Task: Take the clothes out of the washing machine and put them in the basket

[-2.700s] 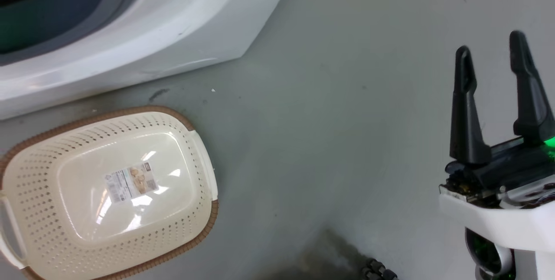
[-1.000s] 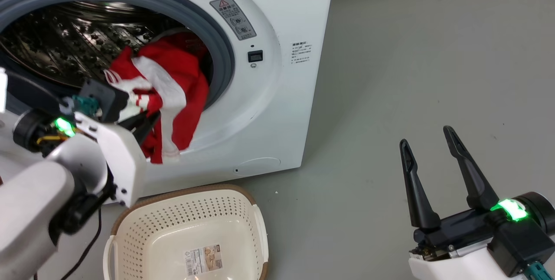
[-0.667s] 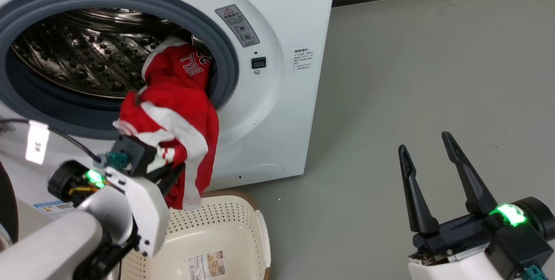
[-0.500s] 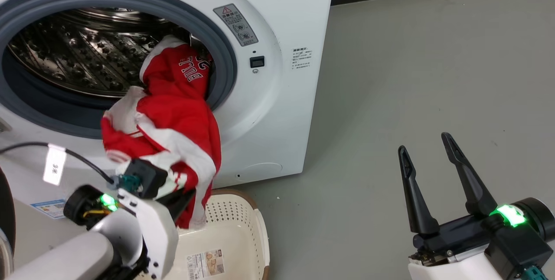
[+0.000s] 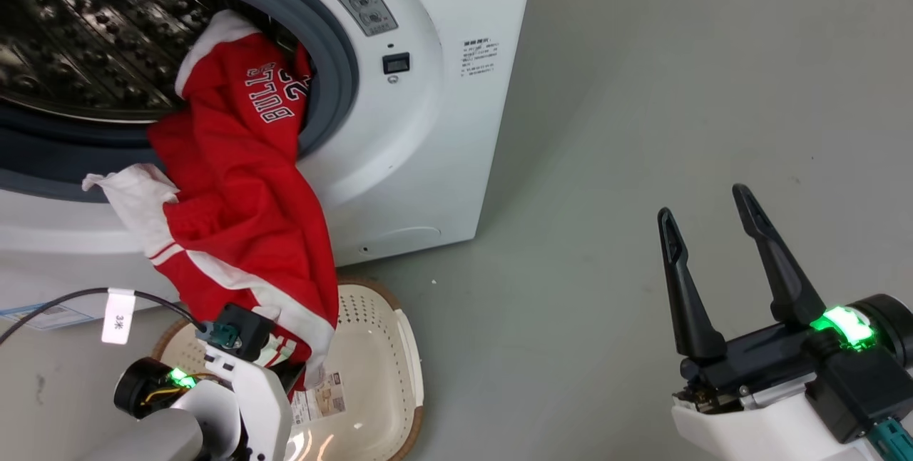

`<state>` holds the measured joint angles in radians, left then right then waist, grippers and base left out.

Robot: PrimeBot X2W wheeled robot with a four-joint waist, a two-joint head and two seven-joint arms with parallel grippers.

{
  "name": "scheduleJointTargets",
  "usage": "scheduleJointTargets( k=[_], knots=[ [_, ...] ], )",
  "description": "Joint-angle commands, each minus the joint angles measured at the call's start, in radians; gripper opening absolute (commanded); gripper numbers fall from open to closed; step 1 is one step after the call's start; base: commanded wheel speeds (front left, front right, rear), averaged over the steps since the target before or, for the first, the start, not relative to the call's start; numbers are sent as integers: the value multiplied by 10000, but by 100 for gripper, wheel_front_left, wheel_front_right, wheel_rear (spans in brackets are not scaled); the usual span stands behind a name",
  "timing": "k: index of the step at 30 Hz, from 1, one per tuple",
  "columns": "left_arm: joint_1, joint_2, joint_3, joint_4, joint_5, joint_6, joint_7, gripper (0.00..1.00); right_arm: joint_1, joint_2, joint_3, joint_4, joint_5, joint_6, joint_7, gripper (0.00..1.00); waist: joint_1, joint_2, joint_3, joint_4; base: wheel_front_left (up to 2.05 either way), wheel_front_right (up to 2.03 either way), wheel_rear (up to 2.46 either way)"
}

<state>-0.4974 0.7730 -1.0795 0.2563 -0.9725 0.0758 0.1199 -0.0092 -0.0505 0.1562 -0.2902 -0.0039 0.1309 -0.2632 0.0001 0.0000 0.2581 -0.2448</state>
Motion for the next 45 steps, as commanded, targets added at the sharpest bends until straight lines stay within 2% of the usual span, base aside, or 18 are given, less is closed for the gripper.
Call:
scheduleJointTargets(
  k=[1,20,32,45],
  knots=[
    [-53,-191,-14,278,-81,-114,-41,0,-181,5,-7,-35,-1,-3,-24,100,-1,0,303,-156,0,0,0],
    [-1216,-2770,-64,6187,-412,-1673,-693,0,-1095,5,-47,-257,269,-3,-24,100,-1,0,2152,-754,0,0,0],
    [-2070,-3865,-47,8700,-712,-2009,-692,0,-1572,6,-130,-364,489,-3,-24,100,-1,0,3128,-943,0,0,0],
    [-2392,-4258,-313,9723,-980,-2053,260,0,-1885,5,-224,-477,618,-3,-24,100,-1,0,4029,-1001,0,0,0]
  ],
)
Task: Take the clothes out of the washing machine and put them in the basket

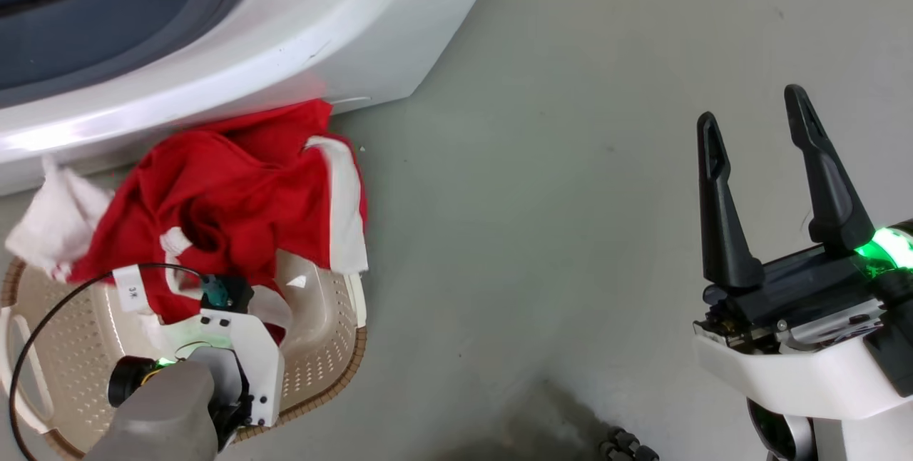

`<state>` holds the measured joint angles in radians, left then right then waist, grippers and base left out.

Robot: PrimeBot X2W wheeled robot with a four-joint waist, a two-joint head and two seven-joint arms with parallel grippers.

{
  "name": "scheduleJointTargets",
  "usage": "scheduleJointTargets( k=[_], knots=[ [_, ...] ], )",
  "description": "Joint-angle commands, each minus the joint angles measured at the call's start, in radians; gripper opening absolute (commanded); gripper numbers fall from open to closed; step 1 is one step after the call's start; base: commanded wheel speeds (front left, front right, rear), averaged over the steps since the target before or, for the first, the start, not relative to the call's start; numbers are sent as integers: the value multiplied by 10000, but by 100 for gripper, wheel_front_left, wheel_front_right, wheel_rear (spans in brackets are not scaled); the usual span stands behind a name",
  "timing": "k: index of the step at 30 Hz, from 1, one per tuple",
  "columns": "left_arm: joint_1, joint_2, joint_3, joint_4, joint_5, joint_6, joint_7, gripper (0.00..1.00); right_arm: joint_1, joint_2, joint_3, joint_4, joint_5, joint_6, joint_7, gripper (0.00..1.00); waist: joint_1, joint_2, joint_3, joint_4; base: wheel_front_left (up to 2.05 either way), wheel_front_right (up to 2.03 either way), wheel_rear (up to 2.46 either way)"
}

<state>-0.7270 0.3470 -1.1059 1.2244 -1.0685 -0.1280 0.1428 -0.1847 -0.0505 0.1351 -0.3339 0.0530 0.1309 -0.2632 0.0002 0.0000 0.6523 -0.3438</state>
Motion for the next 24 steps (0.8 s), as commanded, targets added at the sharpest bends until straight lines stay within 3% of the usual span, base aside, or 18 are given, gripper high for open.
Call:
scheduleJointTargets(
  k=[1,7,8,9,24],
  knots=[
    [-131,-11,-73,72,-18,-15,91,0,-160,5,-24,-51,55,-3,-24,100,-2,0,141,-13,0,0,0],
    [-154,-138,-165,174,-95,-16,65,0,-207,5,-73,-2,58,-3,-24,100,-2,0,196,21,0,0,0],
    [-155,-165,-147,205,-101,-15,-22,11,-196,5,-72,22,49,-3,-24,100,-2,0,152,40,0,0,0],
    [-183,-189,-168,234,-44,-15,-221,100,-184,5,-59,46,38,-3,-24,100,-2,0,92,60,0,0,0],
    [1005,-966,-569,499,289,38,-1993,100,585,3,4,542,-378,-3,-24,100,-2,0,-2061,667,0,0,0]
  ],
)
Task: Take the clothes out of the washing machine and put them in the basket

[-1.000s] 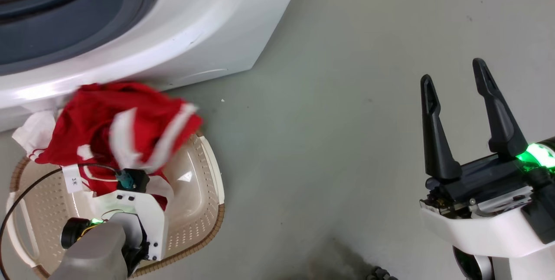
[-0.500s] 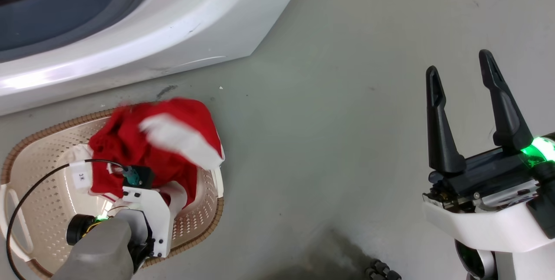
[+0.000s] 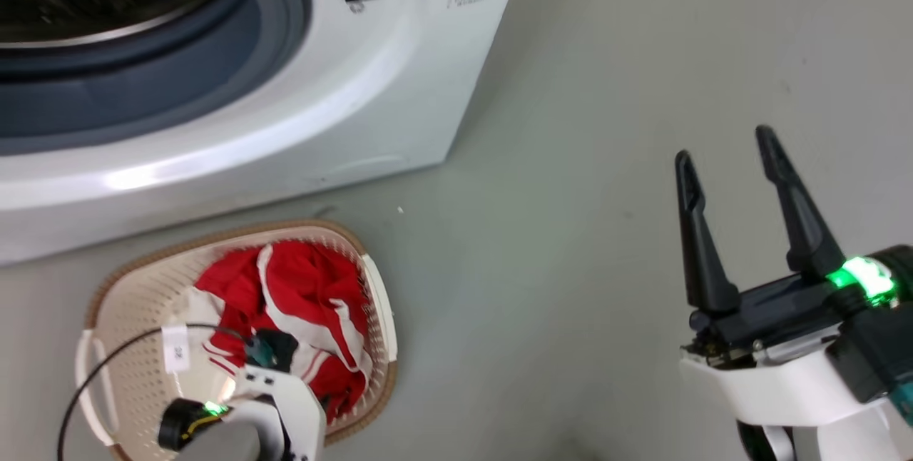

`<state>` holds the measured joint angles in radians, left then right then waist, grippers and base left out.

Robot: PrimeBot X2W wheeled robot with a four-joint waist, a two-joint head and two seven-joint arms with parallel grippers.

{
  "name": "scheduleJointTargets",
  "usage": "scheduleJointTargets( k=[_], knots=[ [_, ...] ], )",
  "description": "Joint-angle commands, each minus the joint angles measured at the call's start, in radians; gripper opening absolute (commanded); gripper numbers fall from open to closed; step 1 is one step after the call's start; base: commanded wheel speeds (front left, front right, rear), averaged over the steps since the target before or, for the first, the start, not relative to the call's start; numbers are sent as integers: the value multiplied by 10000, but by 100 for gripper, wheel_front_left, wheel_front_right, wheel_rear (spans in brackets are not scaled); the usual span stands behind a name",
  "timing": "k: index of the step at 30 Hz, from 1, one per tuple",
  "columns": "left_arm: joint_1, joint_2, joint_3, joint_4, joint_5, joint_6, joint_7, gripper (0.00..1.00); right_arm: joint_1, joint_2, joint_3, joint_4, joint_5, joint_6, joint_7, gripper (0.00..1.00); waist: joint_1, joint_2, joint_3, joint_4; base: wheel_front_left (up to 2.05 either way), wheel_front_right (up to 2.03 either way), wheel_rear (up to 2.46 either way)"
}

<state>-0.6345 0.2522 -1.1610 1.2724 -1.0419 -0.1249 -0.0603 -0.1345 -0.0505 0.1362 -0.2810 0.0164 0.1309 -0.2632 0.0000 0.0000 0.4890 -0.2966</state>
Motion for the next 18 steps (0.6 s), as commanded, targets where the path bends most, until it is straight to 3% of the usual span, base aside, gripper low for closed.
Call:
scheduleJointTargets(
  k=[1,12,18],
  knots=[
    [172,-38,-45,35,55,59,-200,100,158,7,25,48,-62,-3,-24,100,0,0,-610,227,0,0,0],
    [768,-411,-10,-21,385,673,-1993,100,1020,3,-98,414,-276,-3,-24,100,0,0,-2125,636,0,0,0],
    [896,157,1171,-1962,1401,1867,-2056,100,1518,5,-317,536,-311,-3,-24,100,0,0,-2805,927,0,0,0]
  ],
)
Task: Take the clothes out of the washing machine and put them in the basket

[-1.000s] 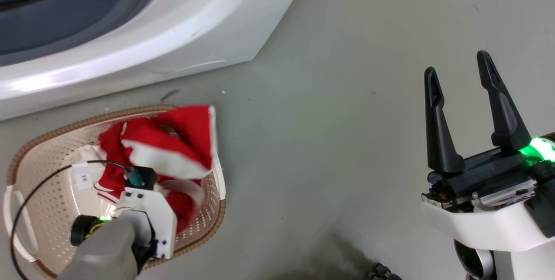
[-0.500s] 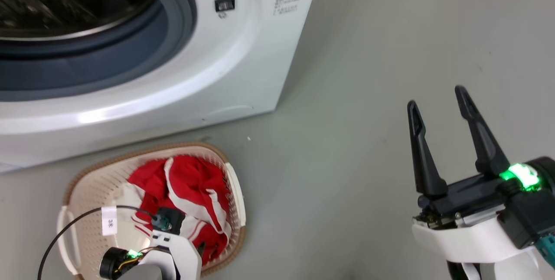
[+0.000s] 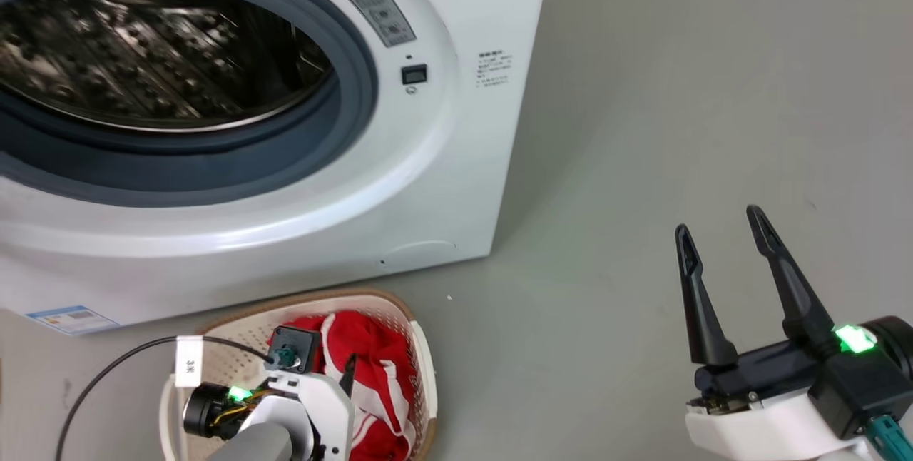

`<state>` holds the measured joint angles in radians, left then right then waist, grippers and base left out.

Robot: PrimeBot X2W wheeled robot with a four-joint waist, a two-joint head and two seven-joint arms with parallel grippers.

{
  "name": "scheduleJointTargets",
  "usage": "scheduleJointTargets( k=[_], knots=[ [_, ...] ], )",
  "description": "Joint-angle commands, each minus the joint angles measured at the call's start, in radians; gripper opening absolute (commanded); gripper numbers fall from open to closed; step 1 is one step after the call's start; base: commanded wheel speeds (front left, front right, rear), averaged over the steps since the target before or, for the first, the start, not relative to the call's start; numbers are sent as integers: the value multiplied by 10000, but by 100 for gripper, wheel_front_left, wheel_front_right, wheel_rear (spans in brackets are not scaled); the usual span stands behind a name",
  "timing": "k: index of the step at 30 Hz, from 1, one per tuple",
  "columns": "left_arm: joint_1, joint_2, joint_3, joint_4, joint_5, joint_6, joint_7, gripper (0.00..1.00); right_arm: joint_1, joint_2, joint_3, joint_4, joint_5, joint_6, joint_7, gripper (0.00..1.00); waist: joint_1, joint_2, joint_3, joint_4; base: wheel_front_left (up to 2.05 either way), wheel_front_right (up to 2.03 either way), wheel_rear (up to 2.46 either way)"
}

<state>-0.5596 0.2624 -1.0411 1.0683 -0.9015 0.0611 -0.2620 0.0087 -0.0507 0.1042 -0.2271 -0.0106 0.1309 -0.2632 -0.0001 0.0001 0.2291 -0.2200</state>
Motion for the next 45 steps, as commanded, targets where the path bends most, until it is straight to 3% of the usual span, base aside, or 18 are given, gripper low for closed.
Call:
scheduleJointTargets(
  k=[1,6,12,21,28,32,45],
  knots=[
    [339,178,276,-374,301,225,-38,100,182,7,-23,32,-61,-3,-24,100,1,-1,-325,222,0,0,0],
    [1413,632,1963,-2583,1904,1076,-33,100,480,7,-27,165,-137,-3,-24,100,1,-1,-831,474,0,0,0],
    [2758,768,3888,-4887,3772,1712,-34,100,784,5,-150,205,-144,-3,-24,100,1,-1,-1252,798,0,0,0],
    [4544,281,6459,-7936,6031,2145,-37,100,1148,5,-415,272,-51,-3,-24,100,1,-1,-1736,1154,0,0,0],
    [5653,-494,8164,-9626,7013,2031,-36,100,1429,7,-563,366,53,-3,-24,100,1,-1,-1991,1297,0,0,0],
    [6224,-1009,8977,-10321,7382,1751,-37,100,1539,7,-724,487,226,-3,-24,100,1,-1,-2104,1351,0,0,0],
    [7193,-1939,10153,-11033,8258,796,-36,100,1920,4,-1046,959,653,-3,-24,100,1,-1,-2419,1546,0,0,0]
  ],
)
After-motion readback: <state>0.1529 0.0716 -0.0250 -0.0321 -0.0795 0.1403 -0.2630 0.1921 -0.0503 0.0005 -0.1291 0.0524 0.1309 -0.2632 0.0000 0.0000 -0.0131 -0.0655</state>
